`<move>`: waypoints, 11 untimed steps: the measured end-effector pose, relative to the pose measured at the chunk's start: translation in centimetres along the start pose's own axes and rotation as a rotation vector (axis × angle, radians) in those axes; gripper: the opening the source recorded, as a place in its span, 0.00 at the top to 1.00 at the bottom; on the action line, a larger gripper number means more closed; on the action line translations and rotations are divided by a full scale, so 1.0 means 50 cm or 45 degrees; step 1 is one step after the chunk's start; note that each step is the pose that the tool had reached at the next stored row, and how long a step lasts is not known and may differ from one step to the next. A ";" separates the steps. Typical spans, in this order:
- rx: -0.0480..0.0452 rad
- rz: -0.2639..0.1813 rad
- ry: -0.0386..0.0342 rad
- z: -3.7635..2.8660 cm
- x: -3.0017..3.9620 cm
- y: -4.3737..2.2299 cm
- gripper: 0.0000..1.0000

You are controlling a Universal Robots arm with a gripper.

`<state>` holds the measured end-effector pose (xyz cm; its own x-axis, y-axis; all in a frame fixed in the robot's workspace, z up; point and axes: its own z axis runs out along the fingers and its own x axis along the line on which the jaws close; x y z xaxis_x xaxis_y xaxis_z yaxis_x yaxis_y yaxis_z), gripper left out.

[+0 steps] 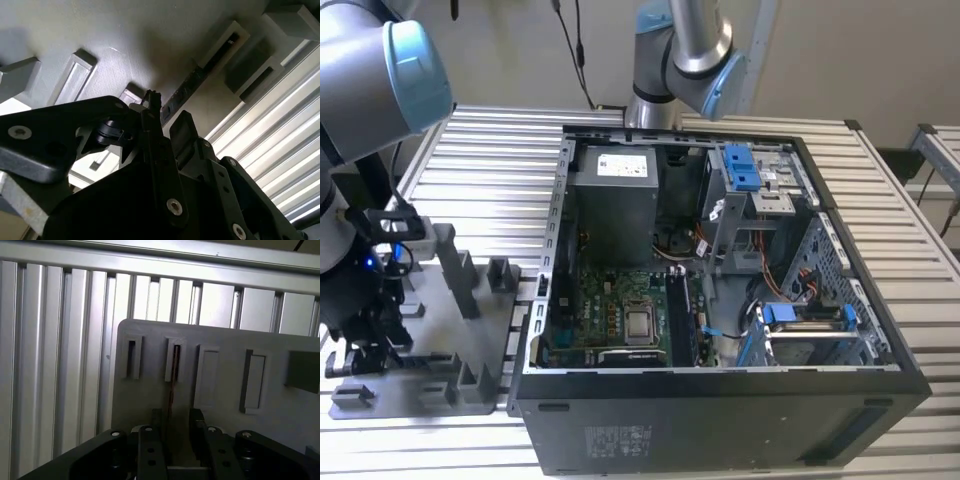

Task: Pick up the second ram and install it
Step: 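Pick up the second ram and move it above second insertion slot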

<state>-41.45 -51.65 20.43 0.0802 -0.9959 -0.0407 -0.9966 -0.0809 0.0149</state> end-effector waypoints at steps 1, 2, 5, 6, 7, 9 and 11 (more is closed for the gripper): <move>0.000 0.000 0.0000 0.000 0.000 0.000 0.64; -0.001 0.000 -0.0001 0.000 0.000 0.000 0.64; -0.001 0.000 -0.0002 0.000 0.000 0.000 0.64; -0.001 0.000 -0.0004 0.001 0.001 0.000 0.64; -0.001 0.000 -0.0002 0.000 0.002 0.000 0.64; -0.001 0.000 -0.0002 0.001 0.004 0.000 0.64; -0.001 0.000 -0.0002 0.004 0.005 0.000 0.64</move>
<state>-41.45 -51.88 20.21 0.0801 -0.9959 -0.0409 -0.9966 -0.0808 0.0154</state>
